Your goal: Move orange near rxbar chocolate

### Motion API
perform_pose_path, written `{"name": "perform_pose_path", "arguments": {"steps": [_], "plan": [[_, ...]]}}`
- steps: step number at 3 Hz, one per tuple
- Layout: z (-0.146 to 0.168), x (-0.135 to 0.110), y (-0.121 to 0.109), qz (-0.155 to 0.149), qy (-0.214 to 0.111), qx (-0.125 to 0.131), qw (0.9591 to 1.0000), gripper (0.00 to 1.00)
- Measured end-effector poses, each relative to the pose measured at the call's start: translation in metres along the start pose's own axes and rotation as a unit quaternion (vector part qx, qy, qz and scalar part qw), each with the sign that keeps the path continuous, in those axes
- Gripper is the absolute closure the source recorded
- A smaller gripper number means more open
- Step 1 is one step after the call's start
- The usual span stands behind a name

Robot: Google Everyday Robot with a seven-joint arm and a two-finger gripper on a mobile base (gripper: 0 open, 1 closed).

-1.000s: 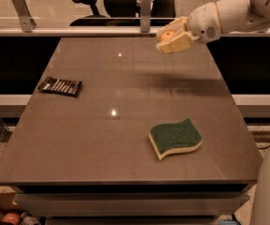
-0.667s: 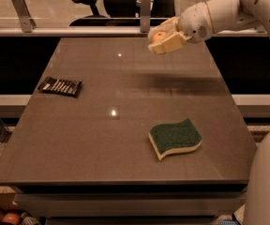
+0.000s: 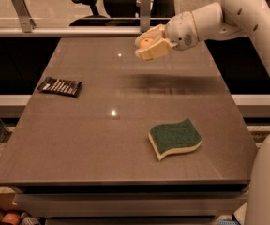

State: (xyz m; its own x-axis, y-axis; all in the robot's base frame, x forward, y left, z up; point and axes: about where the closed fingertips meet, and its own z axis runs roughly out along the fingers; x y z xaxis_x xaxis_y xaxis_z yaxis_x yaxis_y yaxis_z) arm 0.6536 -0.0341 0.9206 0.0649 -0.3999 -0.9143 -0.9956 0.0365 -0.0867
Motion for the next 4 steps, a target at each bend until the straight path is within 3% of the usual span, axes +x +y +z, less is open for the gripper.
{"name": "perform_pose_path", "arguments": {"steps": [1, 2, 3, 4], "plan": [[0.016, 0.0, 0.006, -0.01, 0.025, 0.036, 0.999, 1.0], [0.038, 0.006, 0.012, -0.025, 0.069, 0.077, 0.9943, 1.0], [0.051, 0.01, 0.016, -0.04, 0.098, 0.099, 0.9894, 1.0], [0.061, 0.01, 0.017, -0.049, 0.097, 0.099, 0.9891, 1.0]]}}
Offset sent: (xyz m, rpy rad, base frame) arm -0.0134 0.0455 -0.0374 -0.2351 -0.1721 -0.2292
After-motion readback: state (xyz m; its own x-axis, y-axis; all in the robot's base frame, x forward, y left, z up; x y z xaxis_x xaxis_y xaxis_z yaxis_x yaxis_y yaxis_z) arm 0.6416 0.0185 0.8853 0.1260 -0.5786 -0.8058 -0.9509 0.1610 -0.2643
